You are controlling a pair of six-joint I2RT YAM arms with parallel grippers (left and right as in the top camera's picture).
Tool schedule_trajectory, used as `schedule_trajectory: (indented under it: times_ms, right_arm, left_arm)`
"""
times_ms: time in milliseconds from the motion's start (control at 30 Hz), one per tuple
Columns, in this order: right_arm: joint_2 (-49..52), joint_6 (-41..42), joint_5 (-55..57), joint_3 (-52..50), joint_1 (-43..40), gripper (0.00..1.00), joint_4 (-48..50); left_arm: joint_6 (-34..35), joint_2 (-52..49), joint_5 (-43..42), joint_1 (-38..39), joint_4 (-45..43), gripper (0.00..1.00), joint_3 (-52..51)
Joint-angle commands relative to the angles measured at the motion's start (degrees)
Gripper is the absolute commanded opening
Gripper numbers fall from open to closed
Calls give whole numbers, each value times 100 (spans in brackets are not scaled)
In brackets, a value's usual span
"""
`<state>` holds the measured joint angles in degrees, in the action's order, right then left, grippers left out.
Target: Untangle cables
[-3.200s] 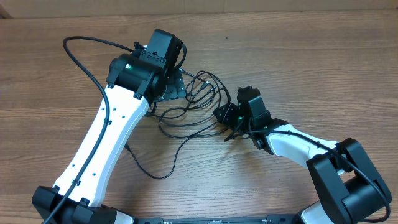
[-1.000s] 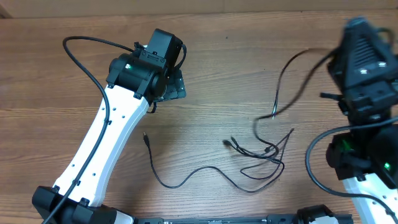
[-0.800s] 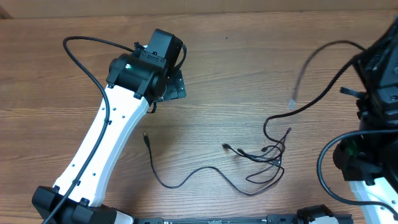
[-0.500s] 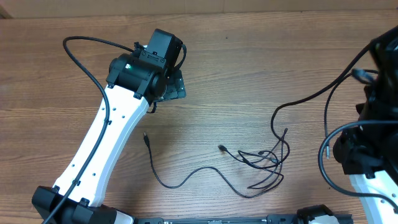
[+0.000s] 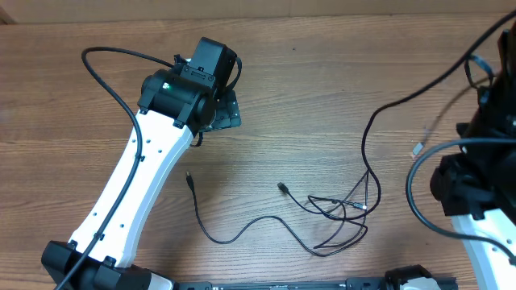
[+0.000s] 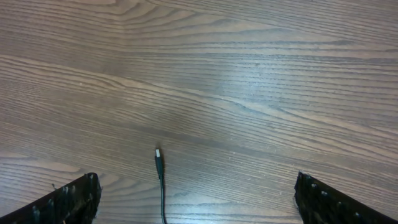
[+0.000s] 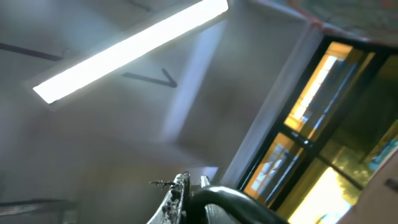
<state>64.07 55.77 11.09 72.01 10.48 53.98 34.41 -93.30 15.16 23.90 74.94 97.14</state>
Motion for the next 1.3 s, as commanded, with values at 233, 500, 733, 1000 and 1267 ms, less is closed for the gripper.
schedule_trajectory:
  times_ms: [233,500,733,1000,1267]
  right_arm:
    - [149,1687,317,151,-44,4,385]
    - [146,2695,-1744,151,-42,4,511]
    - [146,2994,-2568,151,92,4,901]
    - [122,3191,-2570,151,120,4,1054]
    - [120,3274,-2883,151,627,4,2124]
  left_arm:
    - [76,17,-20,11,-22,100,-9]
    - [76,17,-20,11,-22,100,-9]
    - [76,17,-20,11,-22,100,-9]
    - [76,17,-20,11,-22,99,-9]
    - [76,17,-20,11,-22,100,-9]
